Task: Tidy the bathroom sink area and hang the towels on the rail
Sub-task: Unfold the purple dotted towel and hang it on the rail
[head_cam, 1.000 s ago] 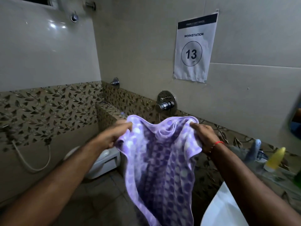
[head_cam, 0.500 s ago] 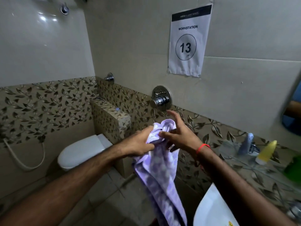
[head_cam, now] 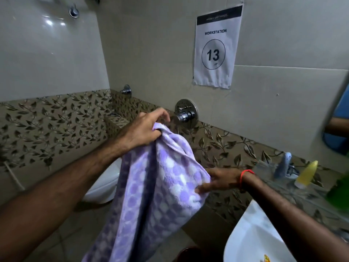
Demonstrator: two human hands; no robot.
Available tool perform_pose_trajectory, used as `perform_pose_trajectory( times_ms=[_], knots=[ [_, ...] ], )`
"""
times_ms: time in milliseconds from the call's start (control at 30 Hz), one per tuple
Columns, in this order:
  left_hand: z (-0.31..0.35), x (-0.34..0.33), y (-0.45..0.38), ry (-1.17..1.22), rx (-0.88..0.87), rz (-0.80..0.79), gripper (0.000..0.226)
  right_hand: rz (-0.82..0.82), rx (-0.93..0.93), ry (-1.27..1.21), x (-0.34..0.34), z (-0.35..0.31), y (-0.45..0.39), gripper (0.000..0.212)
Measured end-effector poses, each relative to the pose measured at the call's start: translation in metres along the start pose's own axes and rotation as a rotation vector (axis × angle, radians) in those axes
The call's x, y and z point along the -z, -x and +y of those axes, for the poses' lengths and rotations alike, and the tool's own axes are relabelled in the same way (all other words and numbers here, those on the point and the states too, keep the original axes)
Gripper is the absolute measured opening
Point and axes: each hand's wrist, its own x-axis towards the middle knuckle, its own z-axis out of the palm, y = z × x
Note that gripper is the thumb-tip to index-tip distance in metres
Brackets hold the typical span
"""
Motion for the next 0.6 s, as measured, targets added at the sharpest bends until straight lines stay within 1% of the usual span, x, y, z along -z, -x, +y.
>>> perform_pose_trajectory(
  times_ms=[33,67,100,133,167,233,300,333,367,400,467,500,533,600],
  knots=[
    [-0.009,0.002,0.005,-0.127,0.040,-0.065,0.039,0.105,0.014,0.103,0.005,0.007,0.000,0.024],
    [-0.018,0.006,0.010,-0.225,0.082,-0.098,0.038,0.213,0.028,0.147,0.012,0.010,0.004,0.023],
    [-0.024,0.010,0.015,-0.251,0.109,-0.101,0.037,0.299,0.085,0.096,0.021,0.012,0.006,0.024],
    [-0.029,0.015,0.017,-0.216,0.110,-0.076,0.037,0.335,0.141,0.038,0.029,0.008,0.010,0.017],
    [-0.030,0.021,0.018,-0.163,0.095,-0.031,0.038,0.375,0.228,0.044,0.036,0.003,0.011,0.007],
    [-0.024,0.035,0.014,-0.057,0.039,0.078,0.040,0.482,0.369,0.183,0.038,-0.012,0.009,0.031],
    [-0.015,0.047,0.007,0.057,0.000,0.118,0.043,0.560,0.479,0.108,0.039,-0.038,0.010,0.054],
    [-0.010,0.052,0.005,0.087,-0.007,0.114,0.044,0.573,0.515,0.036,0.038,-0.050,0.010,0.067],
    [-0.006,0.056,0.002,0.101,-0.010,0.110,0.044,0.569,0.546,0.004,0.036,-0.060,0.008,0.076],
    [-0.003,0.059,0.000,0.112,-0.014,0.108,0.043,0.551,0.544,0.008,0.034,-0.067,0.004,0.075],
    [0.002,0.064,-0.004,0.140,-0.011,0.118,0.040,0.535,0.480,0.120,0.029,-0.070,-0.006,0.056],
    [0.002,0.066,-0.005,0.155,0.003,0.134,0.039,0.526,0.416,0.186,0.026,-0.068,-0.009,0.050],
    [-0.001,0.066,-0.005,0.168,0.021,0.154,0.038,0.497,0.336,0.250,0.022,-0.064,-0.011,0.049],
    [-0.008,0.066,-0.002,0.161,0.045,0.176,0.037,0.390,0.163,0.381,0.016,-0.052,-0.013,0.057]
  ],
)
